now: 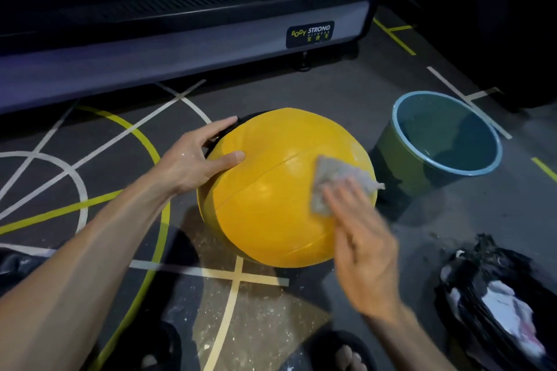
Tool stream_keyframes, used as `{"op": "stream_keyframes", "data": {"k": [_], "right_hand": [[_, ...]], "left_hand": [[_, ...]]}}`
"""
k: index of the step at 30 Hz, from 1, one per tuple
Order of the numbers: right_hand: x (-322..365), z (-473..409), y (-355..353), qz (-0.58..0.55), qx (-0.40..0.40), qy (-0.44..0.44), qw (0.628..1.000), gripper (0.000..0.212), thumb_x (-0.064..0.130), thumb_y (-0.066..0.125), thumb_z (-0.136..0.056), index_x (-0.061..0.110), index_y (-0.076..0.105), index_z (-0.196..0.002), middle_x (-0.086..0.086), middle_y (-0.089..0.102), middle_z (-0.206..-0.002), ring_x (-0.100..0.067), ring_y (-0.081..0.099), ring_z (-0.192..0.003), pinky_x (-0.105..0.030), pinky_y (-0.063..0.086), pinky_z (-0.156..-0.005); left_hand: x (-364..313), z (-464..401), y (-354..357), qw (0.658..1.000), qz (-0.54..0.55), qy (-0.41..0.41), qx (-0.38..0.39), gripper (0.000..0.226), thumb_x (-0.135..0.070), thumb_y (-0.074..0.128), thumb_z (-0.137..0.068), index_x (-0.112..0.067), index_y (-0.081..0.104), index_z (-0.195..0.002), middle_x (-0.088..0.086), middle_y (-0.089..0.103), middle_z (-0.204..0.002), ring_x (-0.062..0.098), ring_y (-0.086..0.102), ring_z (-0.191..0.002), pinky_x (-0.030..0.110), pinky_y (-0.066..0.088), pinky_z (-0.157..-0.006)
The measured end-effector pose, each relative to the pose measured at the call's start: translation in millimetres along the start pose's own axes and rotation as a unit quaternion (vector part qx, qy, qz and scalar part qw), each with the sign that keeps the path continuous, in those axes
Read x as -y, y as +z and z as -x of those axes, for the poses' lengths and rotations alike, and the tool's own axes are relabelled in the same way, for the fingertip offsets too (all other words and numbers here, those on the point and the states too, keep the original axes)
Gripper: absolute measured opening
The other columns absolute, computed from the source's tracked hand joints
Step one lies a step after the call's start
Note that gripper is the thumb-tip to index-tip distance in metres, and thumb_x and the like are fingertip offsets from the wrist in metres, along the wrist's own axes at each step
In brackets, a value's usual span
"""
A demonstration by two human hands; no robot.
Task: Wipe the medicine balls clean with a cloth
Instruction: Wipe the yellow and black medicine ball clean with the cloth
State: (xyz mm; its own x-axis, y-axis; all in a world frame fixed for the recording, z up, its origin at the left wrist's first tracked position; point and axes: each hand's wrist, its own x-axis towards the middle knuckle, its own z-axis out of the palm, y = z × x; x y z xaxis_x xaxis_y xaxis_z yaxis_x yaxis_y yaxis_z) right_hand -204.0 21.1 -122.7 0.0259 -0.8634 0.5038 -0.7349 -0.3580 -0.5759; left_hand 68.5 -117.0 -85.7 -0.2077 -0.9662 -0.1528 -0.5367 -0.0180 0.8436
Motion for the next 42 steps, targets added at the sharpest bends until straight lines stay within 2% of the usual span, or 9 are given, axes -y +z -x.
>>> {"op": "stream_keyframes", "data": {"k": [5, 9, 11, 17, 22, 27, 31, 35, 42], "right_hand": [[4.6, 19.7, 2.3, 0.061, 0.093, -0.175, 0.978, 0.038, 0.007, 0.04, -0.107, 0.01, 0.06, -0.139, -0.006, 0.055, -0.15, -0.029, 0.047, -0.143, -0.051, 0.049, -0.109], [-4.5, -3.5, -2.1, 0.0, -0.002, 0.032, 0.999, 0.041, 0.008, 0.047, -0.098, 0.008, 0.063, -0.136, -0.007, 0.054, -0.149, -0.02, 0.044, -0.146, -0.05, 0.041, -0.116], [13.2, -6.6, 9.5, -0.004, -0.025, 0.041, 0.999, 0.04, 0.007, 0.048, -0.097, 0.008, 0.064, -0.134, -0.007, 0.055, -0.147, -0.019, 0.043, -0.146, -0.049, 0.039, -0.118], [26.8, 14.5, 21.1, 0.079, 0.102, -0.218, 0.967, 0.035, 0.01, 0.042, -0.108, 0.014, 0.063, -0.136, -0.002, 0.057, -0.147, -0.025, 0.045, -0.144, -0.044, 0.048, -0.112], [-3.2, -14.5, 0.5, -0.007, -0.001, 0.032, 0.999, 0.041, 0.001, 0.053, -0.097, 0.009, 0.064, -0.135, -0.005, 0.057, -0.147, -0.016, 0.044, -0.145, -0.043, 0.036, -0.12], [1.4, -1.9, 5.5, -0.021, -0.025, 0.056, 0.998, 0.045, -0.005, 0.057, -0.091, 0.007, 0.066, -0.133, -0.004, 0.059, -0.144, -0.017, 0.046, -0.144, -0.034, 0.035, -0.121], [6.5, 12.4, 4.5, 0.018, -0.009, 0.018, 1.0, 0.045, -0.001, 0.061, -0.09, 0.007, 0.064, -0.134, -0.004, 0.058, -0.146, -0.024, 0.047, -0.142, -0.035, 0.035, -0.12], [22.1, 25.8, 10.3, 0.069, 0.015, -0.04, 0.997, 0.045, 0.016, 0.057, -0.094, 0.015, 0.061, -0.139, -0.005, 0.055, -0.148, -0.031, 0.051, -0.134, -0.035, 0.038, -0.115], [38.4, 17.2, 16.5, 0.129, 0.139, -0.178, 0.966, 0.045, 0.023, 0.047, -0.102, 0.02, 0.056, -0.146, -0.01, 0.037, -0.162, -0.03, 0.026, -0.154, -0.051, 0.031, -0.121]], "left_hand": [[22.5, 19.6, -10.9, 0.999, 0.036, -0.018, 0.017, 0.076, -0.043, 0.076, -0.081, -0.05, 0.043, -0.149, -0.032, 0.05, -0.133, -0.01, 0.047, -0.12, 0.029, 0.045, -0.095], [33.3, 28.8, -10.9, 0.998, 0.046, -0.041, 0.0, 0.078, -0.047, 0.074, -0.079, -0.051, 0.041, -0.15, -0.021, 0.05, -0.14, 0.011, 0.044, -0.136, 0.044, 0.045, -0.105], [31.7, 28.7, -10.6, 0.998, 0.048, -0.049, -0.015, 0.079, -0.049, 0.073, -0.079, -0.05, 0.04, -0.151, -0.01, 0.045, -0.152, 0.018, 0.039, -0.142, 0.042, 0.042, -0.104], [33.9, 31.7, -7.4, 0.999, 0.039, -0.03, 0.0, 0.078, -0.049, 0.072, -0.079, -0.051, 0.039, -0.15, -0.033, 0.046, -0.13, 0.012, 0.043, -0.134, 0.028, 0.046, -0.091], [34.7, 31.1, -13.8, 0.998, 0.034, -0.054, -0.004, 0.081, -0.055, 0.073, -0.077, -0.051, 0.038, -0.15, -0.011, 0.043, -0.154, 0.022, 0.04, -0.143, 0.054, 0.039, -0.113], [20.8, 38.4, -22.9, 0.998, 0.025, -0.052, 0.005, 0.074, -0.044, 0.077, -0.078, -0.053, 0.045, -0.144, -0.015, 0.043, -0.151, 0.01, 0.038, -0.141, 0.043, 0.036, -0.11], [-11.0, 47.7, -19.5, 0.999, 0.021, 0.02, 0.033, 0.079, -0.067, 0.079, -0.076, -0.065, 0.038, -0.143, -0.03, 0.029, -0.157, 0.0, 0.026, -0.144, 0.042, 0.03, -0.114], [-17.0, 50.4, 2.2, 0.994, -0.076, 0.038, 0.069, 0.097, -0.085, 0.068, -0.06, -0.072, 0.023, -0.145, -0.036, 0.011, -0.161, 0.014, 0.015, -0.152, 0.06, 0.026, -0.119], [3.7, 70.5, 3.2, 0.994, -0.083, 0.061, 0.047, 0.099, -0.082, 0.071, -0.059, -0.068, 0.026, -0.147, -0.042, 0.012, -0.157, 0.004, 0.015, -0.148, 0.044, 0.026, -0.113]]}}
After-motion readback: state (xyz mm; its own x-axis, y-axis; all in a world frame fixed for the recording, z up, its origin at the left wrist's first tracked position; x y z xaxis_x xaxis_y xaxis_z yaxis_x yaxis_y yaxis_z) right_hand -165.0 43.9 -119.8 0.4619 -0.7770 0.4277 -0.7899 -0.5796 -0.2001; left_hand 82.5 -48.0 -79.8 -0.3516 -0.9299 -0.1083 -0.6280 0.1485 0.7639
